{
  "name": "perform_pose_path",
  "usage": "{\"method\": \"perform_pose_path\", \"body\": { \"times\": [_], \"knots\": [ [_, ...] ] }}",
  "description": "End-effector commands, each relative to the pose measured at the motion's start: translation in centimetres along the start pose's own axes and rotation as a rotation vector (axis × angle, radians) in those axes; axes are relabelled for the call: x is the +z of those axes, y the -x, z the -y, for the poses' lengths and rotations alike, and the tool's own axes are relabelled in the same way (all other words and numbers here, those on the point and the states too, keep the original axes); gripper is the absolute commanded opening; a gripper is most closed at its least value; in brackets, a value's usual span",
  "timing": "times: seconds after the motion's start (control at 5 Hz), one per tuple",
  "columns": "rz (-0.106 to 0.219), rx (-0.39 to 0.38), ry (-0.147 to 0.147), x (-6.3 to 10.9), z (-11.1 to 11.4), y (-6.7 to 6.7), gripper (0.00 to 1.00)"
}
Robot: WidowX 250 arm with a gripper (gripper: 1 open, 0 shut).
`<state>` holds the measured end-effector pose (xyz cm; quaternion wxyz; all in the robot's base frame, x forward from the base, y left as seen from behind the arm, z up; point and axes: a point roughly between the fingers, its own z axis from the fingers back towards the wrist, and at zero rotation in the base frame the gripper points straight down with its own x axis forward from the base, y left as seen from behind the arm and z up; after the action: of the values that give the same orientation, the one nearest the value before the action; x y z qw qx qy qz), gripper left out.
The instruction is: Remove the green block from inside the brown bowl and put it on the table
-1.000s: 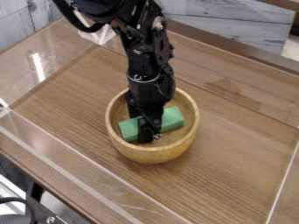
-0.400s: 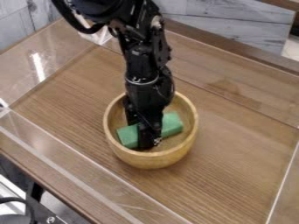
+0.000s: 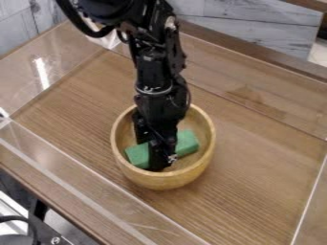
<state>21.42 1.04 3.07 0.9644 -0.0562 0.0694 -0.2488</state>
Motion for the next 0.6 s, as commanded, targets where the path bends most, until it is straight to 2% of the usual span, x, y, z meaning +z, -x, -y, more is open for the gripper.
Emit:
{"method": "perform_pose_path", "body": {
  "times": [0.0,0.4],
  "knots": [
    [0.032,0.02,-0.005,1.51,-0.09,-0.17,0.0],
    [0.009,0.053,0.047,2.18,0.62,0.44,0.0]
  ]
}}
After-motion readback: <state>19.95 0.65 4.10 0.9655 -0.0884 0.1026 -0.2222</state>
